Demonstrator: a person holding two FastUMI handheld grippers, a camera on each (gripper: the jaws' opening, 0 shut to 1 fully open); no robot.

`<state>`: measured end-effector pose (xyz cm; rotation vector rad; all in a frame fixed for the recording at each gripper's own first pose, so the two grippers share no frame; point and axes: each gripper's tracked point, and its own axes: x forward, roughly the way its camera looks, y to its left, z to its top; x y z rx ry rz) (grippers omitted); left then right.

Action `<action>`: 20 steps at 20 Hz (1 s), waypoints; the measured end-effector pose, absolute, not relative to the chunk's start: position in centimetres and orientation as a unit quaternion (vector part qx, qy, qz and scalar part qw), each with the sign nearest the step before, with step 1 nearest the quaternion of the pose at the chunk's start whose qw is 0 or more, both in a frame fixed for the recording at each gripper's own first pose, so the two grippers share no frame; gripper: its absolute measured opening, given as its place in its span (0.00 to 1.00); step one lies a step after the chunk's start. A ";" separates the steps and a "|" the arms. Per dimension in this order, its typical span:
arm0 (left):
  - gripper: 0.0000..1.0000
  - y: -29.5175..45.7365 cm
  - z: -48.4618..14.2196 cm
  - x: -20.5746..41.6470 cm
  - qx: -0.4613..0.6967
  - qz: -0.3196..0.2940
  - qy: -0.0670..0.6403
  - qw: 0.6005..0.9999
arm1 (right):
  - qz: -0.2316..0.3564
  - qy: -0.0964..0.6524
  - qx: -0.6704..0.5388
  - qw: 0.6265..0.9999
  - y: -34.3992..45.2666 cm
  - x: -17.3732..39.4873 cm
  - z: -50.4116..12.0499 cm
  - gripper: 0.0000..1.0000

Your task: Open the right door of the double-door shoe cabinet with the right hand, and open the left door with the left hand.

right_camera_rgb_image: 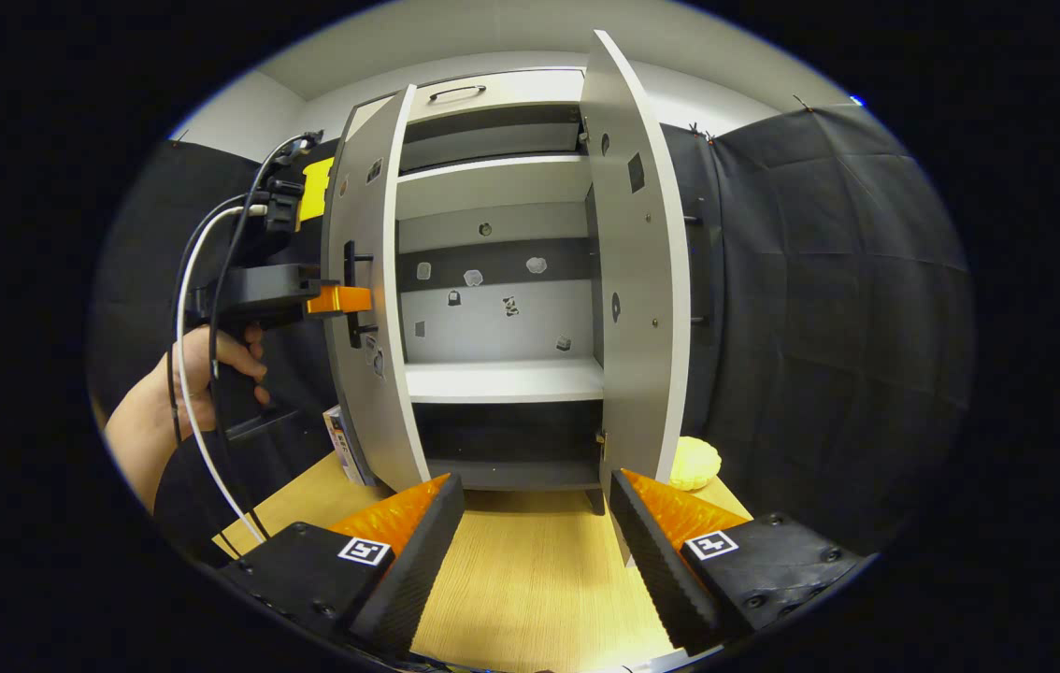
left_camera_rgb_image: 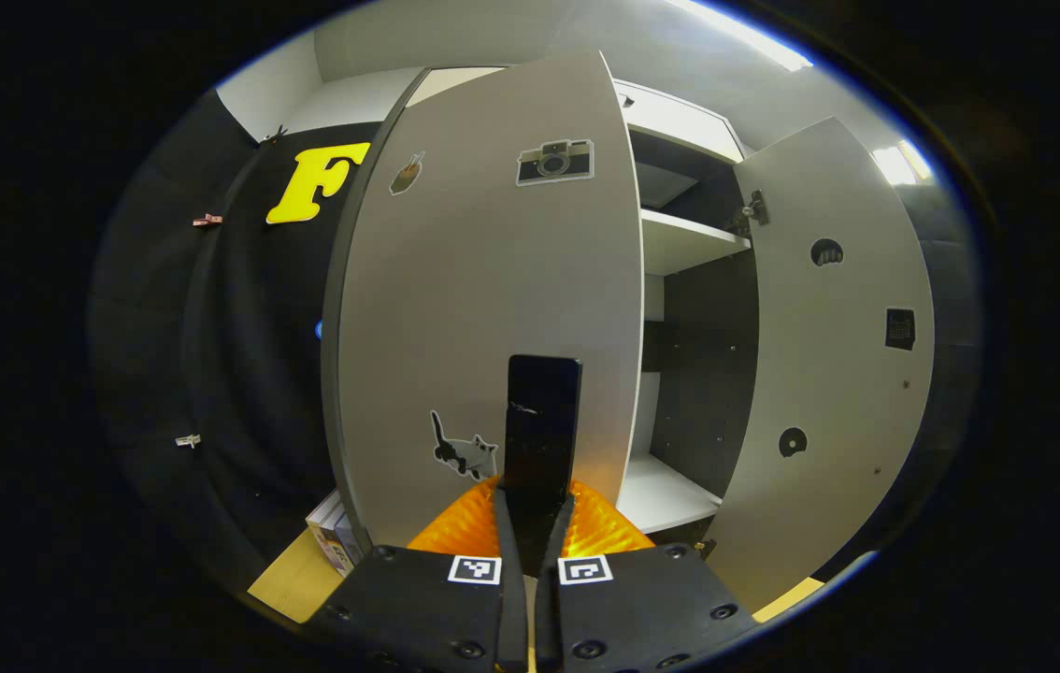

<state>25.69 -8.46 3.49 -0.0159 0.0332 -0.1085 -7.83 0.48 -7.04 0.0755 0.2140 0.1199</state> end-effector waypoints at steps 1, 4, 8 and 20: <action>0.08 -8.3 3.4 25.5 -0.008 -0.053 0.017 0.998 | 0.057 0.107 0.039 0.992 0.5 -7.9 -7.0 0.99; 0.08 -8.0 3.5 25.5 -0.008 -0.050 0.013 0.999 | 0.052 0.104 0.042 0.992 0.6 -8.1 -6.9 0.99; 0.08 -7.6 3.5 25.1 -0.005 -0.047 0.016 0.999 | 0.052 0.107 0.041 0.992 0.9 -8.4 -7.1 1.00; 0.07 -5.2 3.8 24.5 0.008 0.002 0.003 1.000 | 0.054 0.118 0.054 0.990 2.1 -8.8 -7.9 0.99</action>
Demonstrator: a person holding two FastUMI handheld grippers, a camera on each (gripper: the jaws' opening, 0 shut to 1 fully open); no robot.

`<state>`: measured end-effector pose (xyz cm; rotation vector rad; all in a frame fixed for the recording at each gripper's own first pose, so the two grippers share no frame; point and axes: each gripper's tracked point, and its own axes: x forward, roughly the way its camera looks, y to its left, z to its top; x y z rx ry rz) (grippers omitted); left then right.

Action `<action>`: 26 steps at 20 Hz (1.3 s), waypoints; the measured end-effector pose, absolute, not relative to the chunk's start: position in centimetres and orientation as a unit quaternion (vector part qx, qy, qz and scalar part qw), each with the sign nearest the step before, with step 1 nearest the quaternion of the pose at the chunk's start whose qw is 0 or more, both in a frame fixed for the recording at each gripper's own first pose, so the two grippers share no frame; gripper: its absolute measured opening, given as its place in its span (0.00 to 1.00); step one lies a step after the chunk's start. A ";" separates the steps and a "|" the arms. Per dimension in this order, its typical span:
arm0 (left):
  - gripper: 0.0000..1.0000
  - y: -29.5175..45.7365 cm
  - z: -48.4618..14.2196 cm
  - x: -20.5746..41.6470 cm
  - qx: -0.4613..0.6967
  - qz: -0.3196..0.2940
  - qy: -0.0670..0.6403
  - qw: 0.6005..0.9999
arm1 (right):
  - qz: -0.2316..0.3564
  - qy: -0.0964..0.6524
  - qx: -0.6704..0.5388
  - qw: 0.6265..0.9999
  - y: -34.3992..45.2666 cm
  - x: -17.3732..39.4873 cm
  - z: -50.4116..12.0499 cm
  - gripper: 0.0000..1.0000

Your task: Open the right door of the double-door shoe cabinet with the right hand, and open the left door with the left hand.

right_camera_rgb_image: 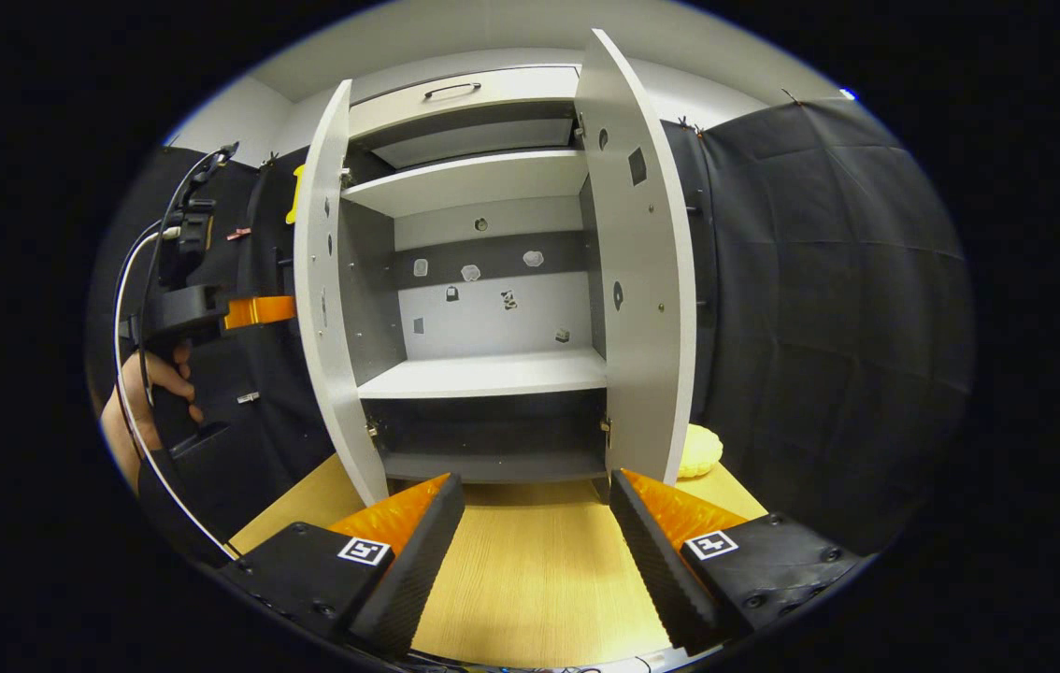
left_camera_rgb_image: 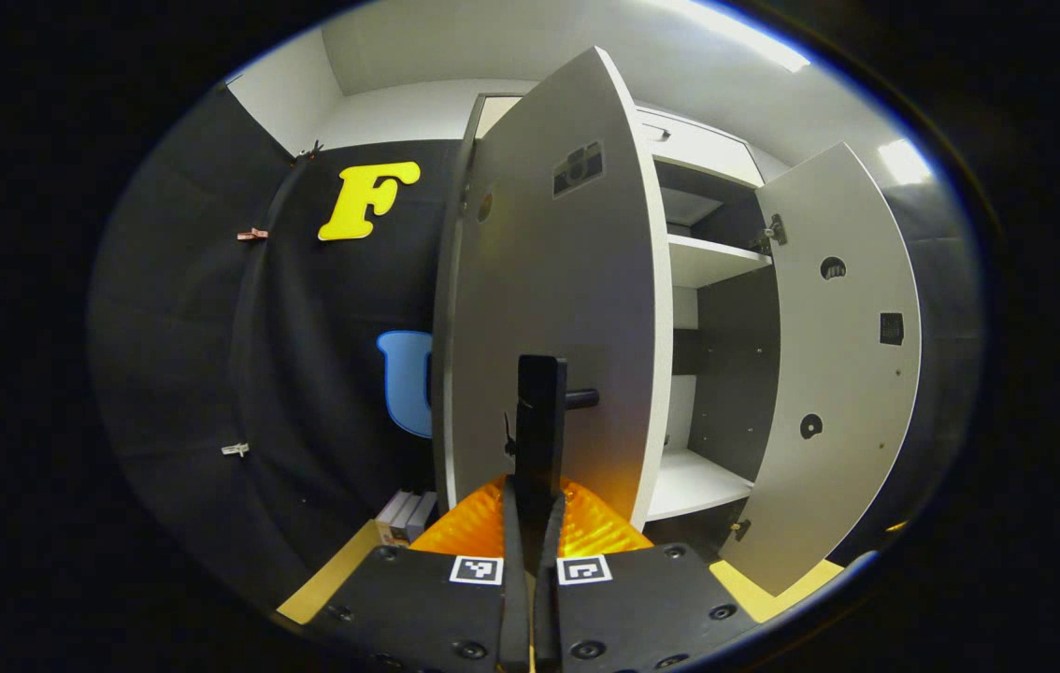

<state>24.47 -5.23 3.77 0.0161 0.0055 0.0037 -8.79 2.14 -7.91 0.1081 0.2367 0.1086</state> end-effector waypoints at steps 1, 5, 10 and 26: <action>0.07 -4.8 3.6 24.4 0.007 0.003 0.004 1.000 | 0.057 0.118 0.055 0.990 2.5 -8.9 -7.9 0.99; 0.05 -3.7 4.1 24.6 0.003 0.020 -0.011 1.000 | 0.069 0.121 0.045 0.989 3.7 -9.4 -8.3 0.99; 0.03 -1.6 4.1 24.6 0.003 0.042 -0.009 0.999 | 0.079 0.115 0.038 0.990 4.5 -9.8 -7.8 0.99; 0.05 -1.8 3.9 22.1 -0.006 0.078 -0.013 0.997 | 0.069 0.091 0.029 0.993 4.3 -9.0 -5.5 0.99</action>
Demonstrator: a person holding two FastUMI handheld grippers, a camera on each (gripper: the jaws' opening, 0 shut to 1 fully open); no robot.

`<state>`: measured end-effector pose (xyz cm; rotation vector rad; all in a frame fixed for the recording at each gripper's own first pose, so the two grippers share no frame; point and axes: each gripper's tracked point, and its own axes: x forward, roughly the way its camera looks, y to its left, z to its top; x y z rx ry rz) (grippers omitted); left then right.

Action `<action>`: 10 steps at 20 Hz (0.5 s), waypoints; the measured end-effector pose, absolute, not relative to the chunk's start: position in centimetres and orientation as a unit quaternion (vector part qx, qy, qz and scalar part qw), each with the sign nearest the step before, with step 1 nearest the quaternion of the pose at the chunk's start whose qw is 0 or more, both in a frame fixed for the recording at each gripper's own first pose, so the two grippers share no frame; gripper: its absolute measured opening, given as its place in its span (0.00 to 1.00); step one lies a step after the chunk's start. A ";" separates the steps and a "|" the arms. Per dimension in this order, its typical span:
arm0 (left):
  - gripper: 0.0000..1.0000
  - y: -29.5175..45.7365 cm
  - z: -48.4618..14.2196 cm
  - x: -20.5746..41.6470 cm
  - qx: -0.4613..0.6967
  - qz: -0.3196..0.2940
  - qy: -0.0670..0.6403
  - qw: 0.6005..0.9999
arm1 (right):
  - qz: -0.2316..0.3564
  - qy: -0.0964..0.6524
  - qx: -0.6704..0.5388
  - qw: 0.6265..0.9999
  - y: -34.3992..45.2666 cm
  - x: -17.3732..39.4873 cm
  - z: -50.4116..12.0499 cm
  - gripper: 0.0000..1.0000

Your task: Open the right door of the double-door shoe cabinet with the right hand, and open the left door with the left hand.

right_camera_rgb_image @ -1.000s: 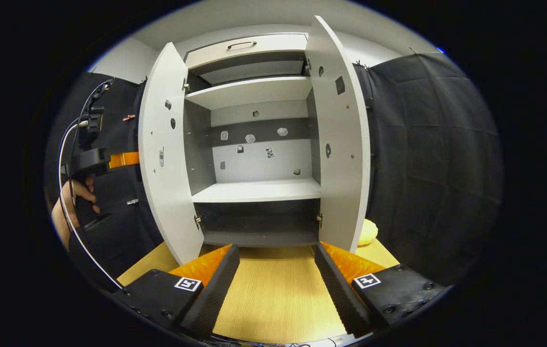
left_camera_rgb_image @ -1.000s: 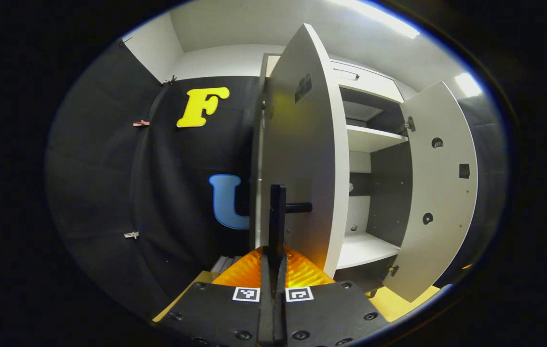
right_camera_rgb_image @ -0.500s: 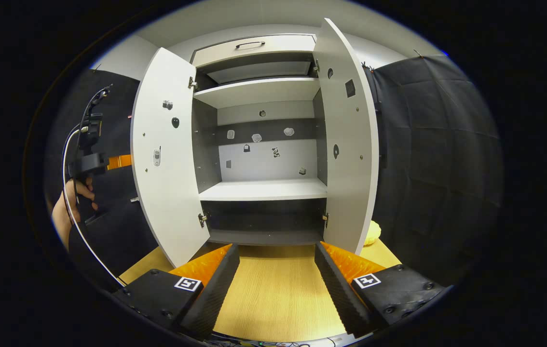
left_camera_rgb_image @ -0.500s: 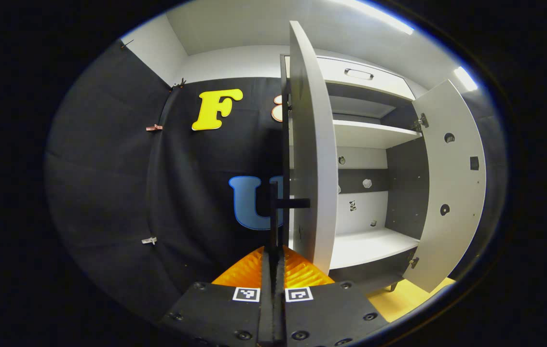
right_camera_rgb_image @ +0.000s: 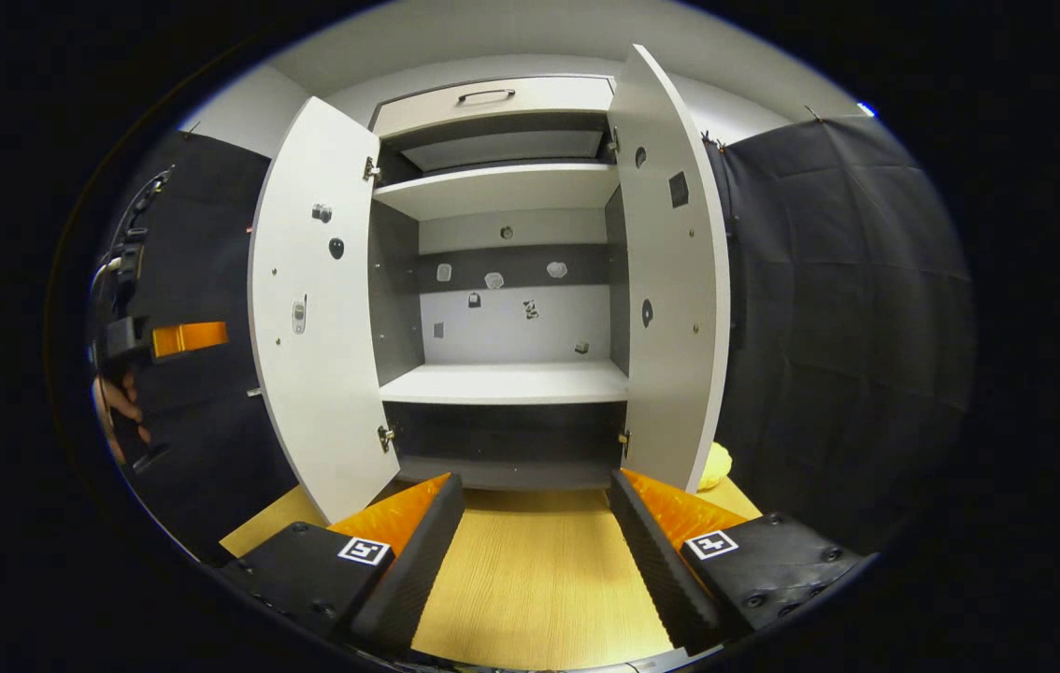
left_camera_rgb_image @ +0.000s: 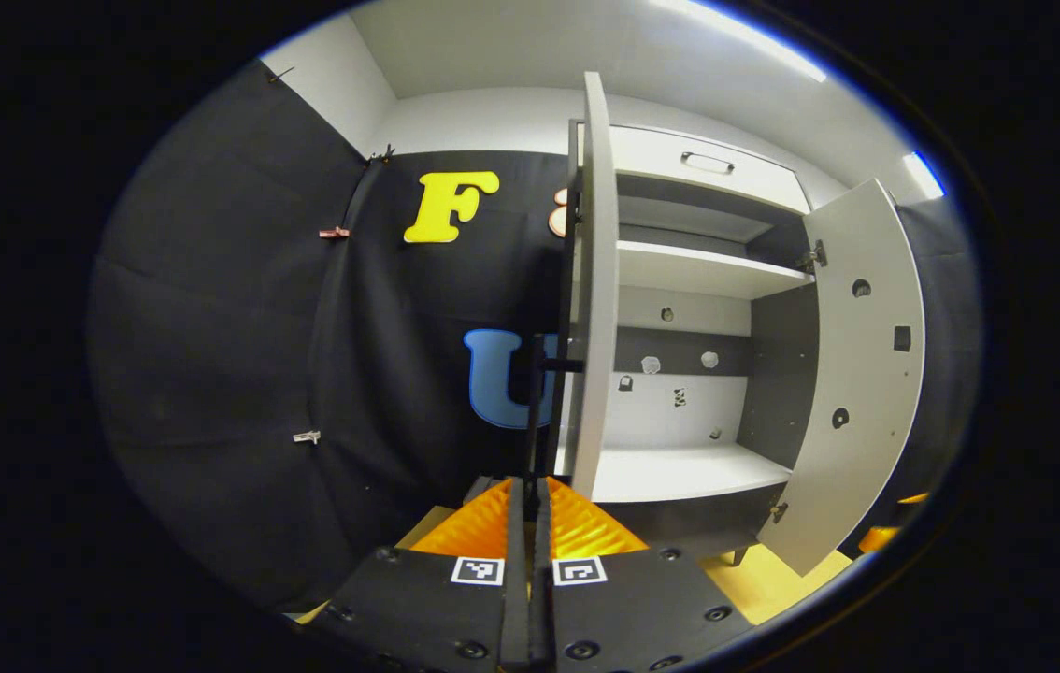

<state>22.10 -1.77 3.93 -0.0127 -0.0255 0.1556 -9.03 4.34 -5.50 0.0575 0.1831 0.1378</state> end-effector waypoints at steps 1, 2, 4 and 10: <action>0.05 -1.6 4.3 22.2 0.011 0.078 -0.022 0.997 | 0.067 0.083 0.029 0.994 4.2 -8.8 -4.8 0.99; 0.05 -1.2 4.4 22.2 0.028 0.078 -0.029 0.996 | 0.065 0.074 0.031 0.995 4.2 -8.5 -3.9 0.99; 0.08 -2.0 4.2 21.9 0.028 0.064 -0.026 0.997 | 0.061 0.057 0.037 0.996 3.9 -8.2 -2.3 0.99; 0.63 -5.3 3.7 21.5 0.013 0.009 -0.028 0.999 | 0.046 0.022 0.048 0.998 3.6 -9.0 -0.6 0.98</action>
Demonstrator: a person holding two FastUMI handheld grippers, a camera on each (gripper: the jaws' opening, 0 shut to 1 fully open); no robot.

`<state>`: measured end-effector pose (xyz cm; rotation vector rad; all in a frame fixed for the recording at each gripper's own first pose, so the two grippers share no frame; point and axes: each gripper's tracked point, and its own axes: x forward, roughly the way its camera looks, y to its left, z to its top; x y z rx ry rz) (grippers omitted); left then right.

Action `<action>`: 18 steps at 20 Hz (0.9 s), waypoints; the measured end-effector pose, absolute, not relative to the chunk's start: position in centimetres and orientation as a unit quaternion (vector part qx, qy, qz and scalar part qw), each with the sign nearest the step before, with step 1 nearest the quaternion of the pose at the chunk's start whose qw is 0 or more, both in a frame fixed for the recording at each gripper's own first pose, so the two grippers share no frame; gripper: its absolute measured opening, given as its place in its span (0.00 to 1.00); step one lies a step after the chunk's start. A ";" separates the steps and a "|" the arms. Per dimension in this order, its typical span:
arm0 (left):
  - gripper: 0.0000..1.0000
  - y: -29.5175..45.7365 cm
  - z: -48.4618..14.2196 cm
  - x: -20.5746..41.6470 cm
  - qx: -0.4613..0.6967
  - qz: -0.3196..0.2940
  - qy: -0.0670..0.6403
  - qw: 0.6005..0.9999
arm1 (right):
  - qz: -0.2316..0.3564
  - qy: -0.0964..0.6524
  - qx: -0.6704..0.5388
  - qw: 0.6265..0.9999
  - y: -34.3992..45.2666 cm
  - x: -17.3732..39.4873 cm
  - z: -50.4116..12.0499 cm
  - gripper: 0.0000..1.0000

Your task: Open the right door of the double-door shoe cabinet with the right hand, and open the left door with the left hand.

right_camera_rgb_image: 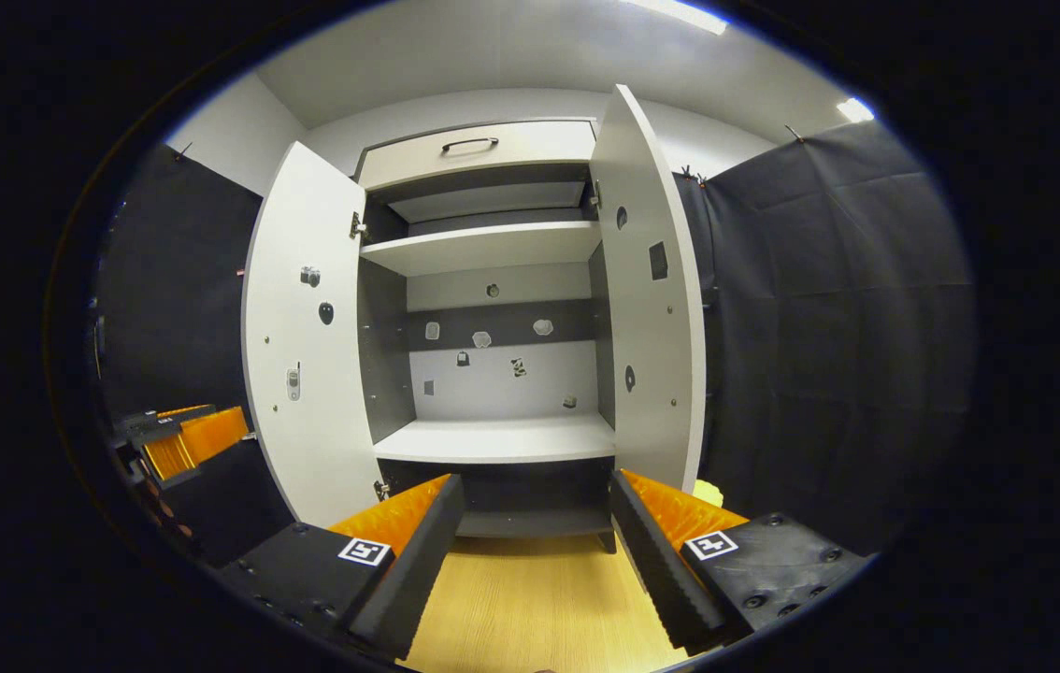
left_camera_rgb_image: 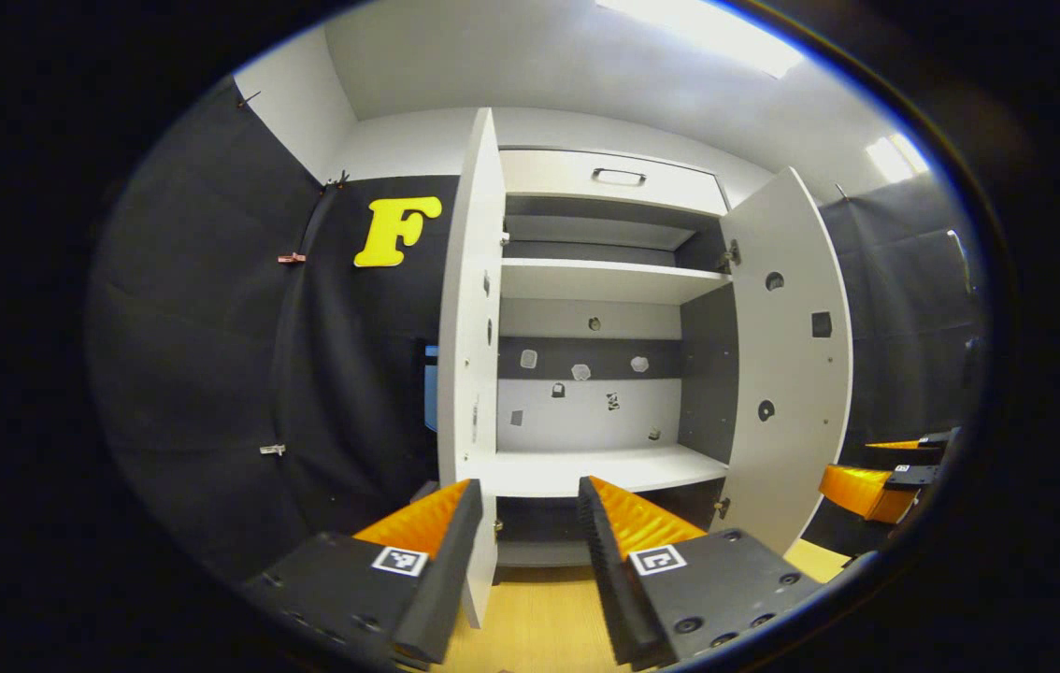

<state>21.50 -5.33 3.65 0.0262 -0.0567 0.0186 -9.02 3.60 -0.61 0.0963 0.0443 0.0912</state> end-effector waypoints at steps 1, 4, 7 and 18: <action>0.77 -5.5 3.4 21.3 0.013 0.006 -0.024 1.000 | 0.043 0.023 0.046 0.998 3.6 -9.3 -1.1 0.98; 0.87 -5.9 2.6 20.8 0.014 0.002 -0.009 1.000 | 0.039 0.036 0.041 0.998 3.5 -10.4 -3.0 0.98; 0.98 -5.6 1.7 20.2 0.014 0.012 0.007 1.000 | 0.040 0.052 0.043 0.997 3.8 -11.4 -4.8 0.98; 0.98 -4.2 0.5 19.7 0.030 0.045 0.025 0.998 | 0.069 0.067 0.049 0.994 5.7 -11.6 -7.1 0.98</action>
